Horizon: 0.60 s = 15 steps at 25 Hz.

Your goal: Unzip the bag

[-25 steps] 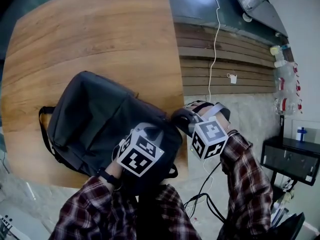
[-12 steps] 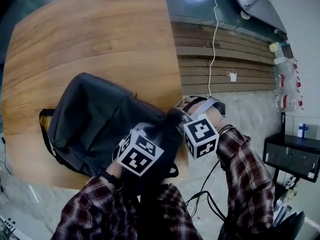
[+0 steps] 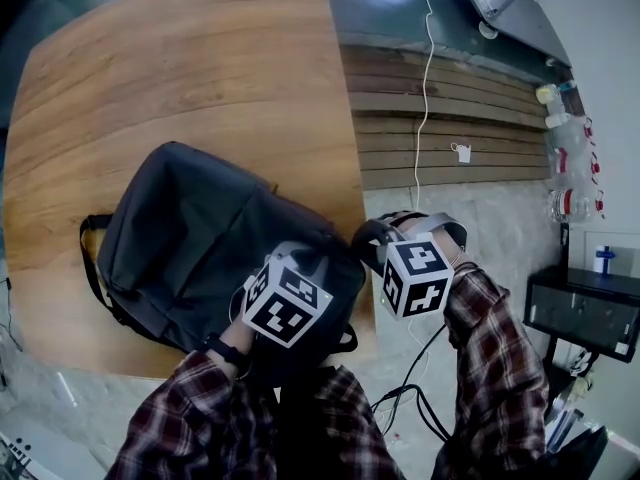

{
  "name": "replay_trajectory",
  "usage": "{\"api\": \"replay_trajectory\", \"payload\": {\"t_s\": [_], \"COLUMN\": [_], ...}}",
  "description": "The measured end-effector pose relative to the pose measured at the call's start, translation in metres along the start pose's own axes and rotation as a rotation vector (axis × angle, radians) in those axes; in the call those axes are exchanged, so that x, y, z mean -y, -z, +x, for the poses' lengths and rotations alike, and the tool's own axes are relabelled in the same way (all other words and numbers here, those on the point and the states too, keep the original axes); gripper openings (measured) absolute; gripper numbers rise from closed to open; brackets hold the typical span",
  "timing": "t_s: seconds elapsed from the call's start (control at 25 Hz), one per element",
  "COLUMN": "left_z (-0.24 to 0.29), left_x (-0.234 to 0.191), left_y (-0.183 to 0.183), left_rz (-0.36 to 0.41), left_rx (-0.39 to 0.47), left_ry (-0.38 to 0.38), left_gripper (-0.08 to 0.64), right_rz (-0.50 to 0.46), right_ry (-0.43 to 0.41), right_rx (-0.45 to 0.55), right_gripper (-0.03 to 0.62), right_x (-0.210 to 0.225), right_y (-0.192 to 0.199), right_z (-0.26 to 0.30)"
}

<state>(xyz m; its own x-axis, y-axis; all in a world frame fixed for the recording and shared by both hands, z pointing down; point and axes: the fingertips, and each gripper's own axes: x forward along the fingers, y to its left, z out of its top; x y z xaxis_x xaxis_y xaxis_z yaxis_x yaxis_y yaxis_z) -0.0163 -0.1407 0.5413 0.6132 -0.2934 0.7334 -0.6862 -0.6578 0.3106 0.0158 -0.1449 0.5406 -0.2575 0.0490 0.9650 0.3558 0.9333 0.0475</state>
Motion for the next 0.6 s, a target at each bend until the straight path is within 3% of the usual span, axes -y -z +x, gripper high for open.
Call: {"api": "replay_trajectory", "payload": {"t_s": [0.16, 0.36, 0.6], "left_z": [0.002, 0.001, 0.005], "left_x": [-0.001, -0.003, -0.01], "left_y": [-0.004, -0.007, -0.011], "left_rz": [-0.022, -0.071, -0.076], "left_rx": [-0.012, -0.007, 0.013], "left_ry": [0.015, 0.02, -0.031], "left_gripper": [0.008, 0.008, 0.008], "right_rz": [0.065, 0.222, 0.54], "right_ry": [0.006, 0.042, 0.126], "right_rx": [-0.044, -0.048, 0.062], "right_gripper": [0.011, 0.011, 0.011], "right_x": [-0.021, -0.048, -0.085], "right_y": [0.017, 0.032, 0.013], "right_z": [-0.004, -0.005, -0.003]}}
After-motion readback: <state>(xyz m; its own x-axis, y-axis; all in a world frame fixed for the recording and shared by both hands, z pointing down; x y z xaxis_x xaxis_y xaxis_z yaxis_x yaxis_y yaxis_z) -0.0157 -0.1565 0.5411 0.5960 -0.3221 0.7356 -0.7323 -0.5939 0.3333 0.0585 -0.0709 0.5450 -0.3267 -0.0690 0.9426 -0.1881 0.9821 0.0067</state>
